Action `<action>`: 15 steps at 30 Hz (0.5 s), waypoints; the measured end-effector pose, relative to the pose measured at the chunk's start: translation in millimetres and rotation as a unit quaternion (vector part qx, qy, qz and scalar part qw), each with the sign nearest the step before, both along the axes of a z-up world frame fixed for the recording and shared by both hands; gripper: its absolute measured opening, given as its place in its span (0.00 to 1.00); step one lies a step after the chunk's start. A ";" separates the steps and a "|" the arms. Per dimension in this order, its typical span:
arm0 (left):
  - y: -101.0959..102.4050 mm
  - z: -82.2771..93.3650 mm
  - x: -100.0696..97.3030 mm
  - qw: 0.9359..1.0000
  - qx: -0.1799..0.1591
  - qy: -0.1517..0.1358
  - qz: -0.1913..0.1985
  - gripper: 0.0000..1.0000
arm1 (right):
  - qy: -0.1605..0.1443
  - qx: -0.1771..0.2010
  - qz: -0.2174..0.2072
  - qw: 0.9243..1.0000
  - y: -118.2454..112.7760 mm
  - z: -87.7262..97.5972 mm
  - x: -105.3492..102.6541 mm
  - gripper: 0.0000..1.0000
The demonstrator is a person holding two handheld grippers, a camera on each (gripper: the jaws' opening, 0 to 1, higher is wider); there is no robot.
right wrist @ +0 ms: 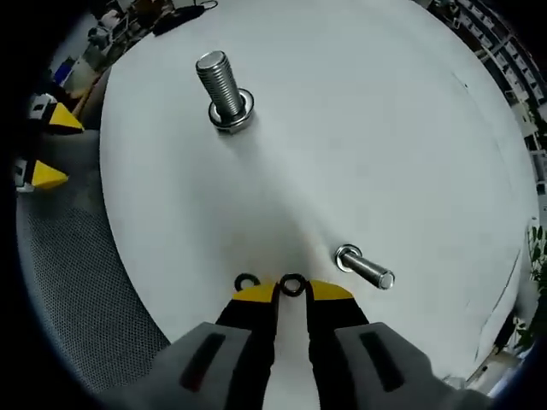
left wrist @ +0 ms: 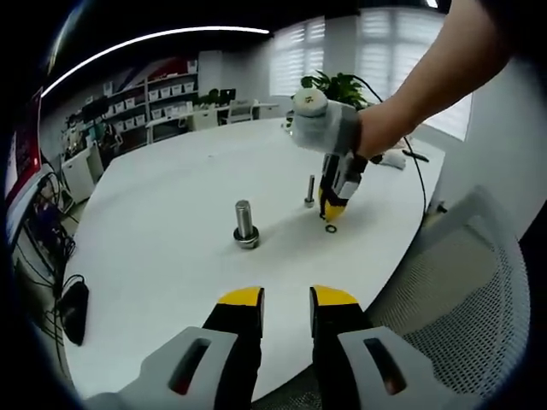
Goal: Place the washer onto the threaded stud by aligning its center hole with the stud, sliding it down to the base, and recovering from edge contact or off-axis alignment until the washer reaches the visible bottom stop.
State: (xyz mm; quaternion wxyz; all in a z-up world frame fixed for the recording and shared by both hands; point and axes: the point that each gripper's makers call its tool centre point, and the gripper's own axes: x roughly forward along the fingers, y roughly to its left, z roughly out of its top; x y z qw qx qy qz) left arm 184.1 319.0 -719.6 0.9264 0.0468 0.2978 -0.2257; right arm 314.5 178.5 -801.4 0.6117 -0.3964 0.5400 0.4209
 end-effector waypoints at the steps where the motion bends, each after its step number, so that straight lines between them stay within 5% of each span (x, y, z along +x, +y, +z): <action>1: -0.3 0.0 -0.2 1.000 0.000 0.000 -0.001 0.19 | -0.001 0.001 -0.003 1.000 0.0 0.0 -0.1 0.15; 15: -2.7 -0.5 -0.6 1.000 0.002 0.000 -0.008 0.19 | -0.027 0.044 -0.042 0.998 -2.7 1.0 0.1 0.14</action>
